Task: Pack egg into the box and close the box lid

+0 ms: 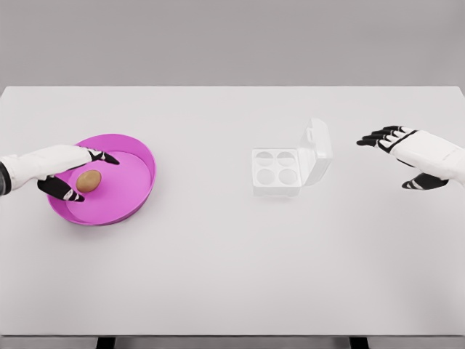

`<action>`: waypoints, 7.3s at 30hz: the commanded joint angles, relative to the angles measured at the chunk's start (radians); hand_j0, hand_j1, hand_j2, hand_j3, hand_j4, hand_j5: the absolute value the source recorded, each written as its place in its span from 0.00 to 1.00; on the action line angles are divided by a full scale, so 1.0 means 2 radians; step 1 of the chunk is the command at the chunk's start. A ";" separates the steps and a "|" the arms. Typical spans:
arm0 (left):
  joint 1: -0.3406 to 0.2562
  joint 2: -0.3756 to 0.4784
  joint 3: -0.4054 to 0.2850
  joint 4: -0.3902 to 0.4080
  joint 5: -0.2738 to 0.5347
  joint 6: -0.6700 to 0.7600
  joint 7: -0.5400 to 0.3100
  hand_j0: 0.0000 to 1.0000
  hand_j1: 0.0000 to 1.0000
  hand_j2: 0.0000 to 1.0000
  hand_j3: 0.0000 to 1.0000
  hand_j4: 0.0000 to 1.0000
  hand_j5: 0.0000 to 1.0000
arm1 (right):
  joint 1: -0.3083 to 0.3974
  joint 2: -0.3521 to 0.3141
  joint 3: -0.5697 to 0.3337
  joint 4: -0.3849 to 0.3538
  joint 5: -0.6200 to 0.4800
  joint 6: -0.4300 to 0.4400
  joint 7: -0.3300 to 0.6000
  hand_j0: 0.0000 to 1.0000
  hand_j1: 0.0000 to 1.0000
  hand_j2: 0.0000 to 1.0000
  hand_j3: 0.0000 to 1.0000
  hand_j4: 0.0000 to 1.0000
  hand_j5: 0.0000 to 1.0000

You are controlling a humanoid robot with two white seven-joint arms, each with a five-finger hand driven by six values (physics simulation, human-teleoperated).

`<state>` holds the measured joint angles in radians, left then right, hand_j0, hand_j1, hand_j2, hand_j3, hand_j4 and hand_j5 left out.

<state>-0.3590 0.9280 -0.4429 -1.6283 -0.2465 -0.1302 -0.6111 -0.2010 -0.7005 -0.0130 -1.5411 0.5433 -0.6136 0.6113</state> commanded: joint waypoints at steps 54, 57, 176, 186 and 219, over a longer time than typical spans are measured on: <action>-0.011 -0.026 -0.009 0.047 -0.032 0.000 0.000 0.80 0.80 0.80 0.80 0.80 0.80 | 0.002 -0.006 0.007 -0.003 -0.002 0.001 0.000 1.00 1.00 1.00 1.00 1.00 1.00; -0.011 -0.027 -0.009 0.047 -0.034 0.000 0.000 0.80 0.80 0.80 0.80 0.80 0.80 | 0.002 -0.006 0.007 -0.003 -0.002 0.001 0.000 1.00 1.00 1.00 1.00 1.00 1.00; -0.039 -0.140 0.016 -0.024 -0.009 -0.006 0.000 0.41 0.41 0.41 0.41 0.41 0.41 | 0.010 -0.008 0.007 -0.017 -0.003 0.001 0.000 1.00 1.00 1.00 1.00 1.00 1.00; -0.046 -0.183 0.009 -0.023 -0.023 -0.006 0.000 0.41 0.41 0.41 0.41 0.41 0.41 | 0.010 -0.008 0.007 -0.017 -0.003 0.001 0.000 1.00 1.00 1.00 1.00 1.00 1.00; -0.045 -0.324 -0.009 -0.007 -0.082 0.000 0.000 0.41 0.41 0.41 0.41 0.41 0.41 | 0.010 -0.008 0.008 -0.017 -0.002 0.001 0.000 1.00 1.00 1.00 1.00 1.00 1.00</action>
<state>-0.4495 0.3039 -0.4580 -1.6511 -0.4078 -0.1306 -0.6117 -0.1810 -0.7154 0.0032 -1.5751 0.5439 -0.6137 0.6113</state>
